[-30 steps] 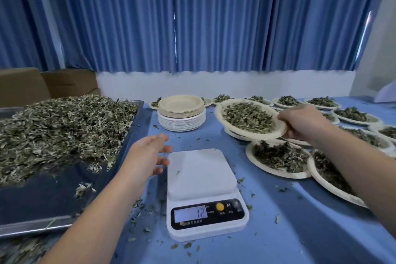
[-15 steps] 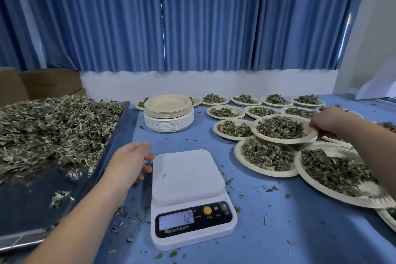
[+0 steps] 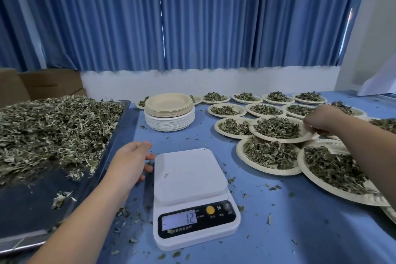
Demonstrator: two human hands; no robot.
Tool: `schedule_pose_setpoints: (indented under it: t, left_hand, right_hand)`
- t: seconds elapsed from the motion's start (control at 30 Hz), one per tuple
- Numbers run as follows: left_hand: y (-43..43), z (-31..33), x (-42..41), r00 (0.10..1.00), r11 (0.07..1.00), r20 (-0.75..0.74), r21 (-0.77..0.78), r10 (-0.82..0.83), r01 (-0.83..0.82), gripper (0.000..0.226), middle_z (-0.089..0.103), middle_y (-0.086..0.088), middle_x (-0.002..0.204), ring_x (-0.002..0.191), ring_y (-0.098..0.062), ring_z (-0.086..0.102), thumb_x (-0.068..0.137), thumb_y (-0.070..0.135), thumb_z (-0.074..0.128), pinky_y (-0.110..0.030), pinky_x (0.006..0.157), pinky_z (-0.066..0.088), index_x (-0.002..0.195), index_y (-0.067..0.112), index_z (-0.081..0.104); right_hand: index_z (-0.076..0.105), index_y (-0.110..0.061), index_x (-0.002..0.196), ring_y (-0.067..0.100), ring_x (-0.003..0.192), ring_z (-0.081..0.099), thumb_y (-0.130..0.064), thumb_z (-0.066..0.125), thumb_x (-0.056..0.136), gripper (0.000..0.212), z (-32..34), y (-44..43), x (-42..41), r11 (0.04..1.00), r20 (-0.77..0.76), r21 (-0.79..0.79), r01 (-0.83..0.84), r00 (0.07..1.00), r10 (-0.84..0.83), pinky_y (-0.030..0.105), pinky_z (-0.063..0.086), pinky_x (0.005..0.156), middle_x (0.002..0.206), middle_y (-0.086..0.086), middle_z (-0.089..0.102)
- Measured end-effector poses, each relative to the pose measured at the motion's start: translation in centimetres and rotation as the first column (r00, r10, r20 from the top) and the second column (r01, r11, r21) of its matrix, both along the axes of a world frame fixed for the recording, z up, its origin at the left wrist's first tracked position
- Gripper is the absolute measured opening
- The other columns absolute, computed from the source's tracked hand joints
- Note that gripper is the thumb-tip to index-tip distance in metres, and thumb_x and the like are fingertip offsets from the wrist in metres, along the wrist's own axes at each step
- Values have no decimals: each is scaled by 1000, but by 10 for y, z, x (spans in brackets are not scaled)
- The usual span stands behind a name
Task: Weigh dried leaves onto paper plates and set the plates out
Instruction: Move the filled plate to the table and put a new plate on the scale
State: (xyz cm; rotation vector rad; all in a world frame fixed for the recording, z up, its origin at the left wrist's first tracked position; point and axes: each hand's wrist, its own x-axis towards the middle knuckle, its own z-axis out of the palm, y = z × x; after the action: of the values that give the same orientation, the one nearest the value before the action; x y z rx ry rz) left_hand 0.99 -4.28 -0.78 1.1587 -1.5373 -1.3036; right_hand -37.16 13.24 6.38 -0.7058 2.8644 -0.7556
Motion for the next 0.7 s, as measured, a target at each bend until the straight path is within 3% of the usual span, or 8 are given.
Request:
schedule_pose_setpoints:
  t: [0.27, 0.37, 0.47, 0.53, 0.6, 0.7]
  left_hand:
    - [10, 6, 0, 999, 1000, 36, -29, -3, 4, 14, 66, -2, 89, 59, -18, 54, 99, 28, 50, -27, 49, 40, 99, 19, 61]
    - [13, 9, 3, 986, 986, 166, -169, 18, 10, 13, 64, 4, 91, 65, -16, 59, 98, 30, 49, -28, 54, 42, 99, 24, 60]
    - [17, 15, 12, 877, 879, 438, -474, 197, 40, 14, 61, 11, 84, 68, -14, 59, 97, 31, 46, -30, 58, 45, 90, 32, 59]
    - [18, 23, 19, 778, 807, 520, -590, 353, 28, 19, 60, 10, 77, 64, -14, 55, 95, 30, 45, -29, 56, 42, 85, 31, 60]
    - [14, 32, 28, 687, 780, 573, -626, 447, 14, 24, 57, 5, 71, 59, -17, 51, 95, 32, 43, -29, 55, 40, 80, 25, 61]
    - [3, 36, 43, 593, 832, 681, -554, 430, 32, 37, 58, -3, 67, 58, -21, 54, 98, 33, 41, -26, 53, 39, 71, 14, 57]
  right_hand:
    - [67, 3, 64, 23, 46, 53, -10, 50, 88, 32, 12, -2, 8, 999, -149, 41, 0, 989, 6, 23, 41, 46, 51, 11, 60]
    - [69, 0, 68, 24, 53, 55, -11, 50, 89, 30, 16, -15, 24, 997, -189, 24, -72, 979, 75, 25, 43, 50, 60, 10, 63]
    - [70, 5, 86, 24, 61, 55, -13, 50, 90, 27, 18, -35, 44, 988, -241, 34, -148, 959, 152, 29, 49, 61, 74, 14, 64]
    - [69, 6, 92, 27, 72, 60, -13, 50, 90, 27, 20, -50, 60, 977, -266, 36, -212, 940, 214, 36, 54, 73, 85, 18, 68]
    - [70, 5, 94, 32, 86, 64, -12, 50, 90, 27, 27, -65, 77, 958, -290, 35, -285, 914, 283, 39, 54, 79, 93, 19, 70]
    - [70, -1, 99, 27, 89, 58, -16, 51, 92, 25, 39, -94, 104, 912, -318, 41, -409, 859, 400, 30, 46, 75, 95, 9, 67]
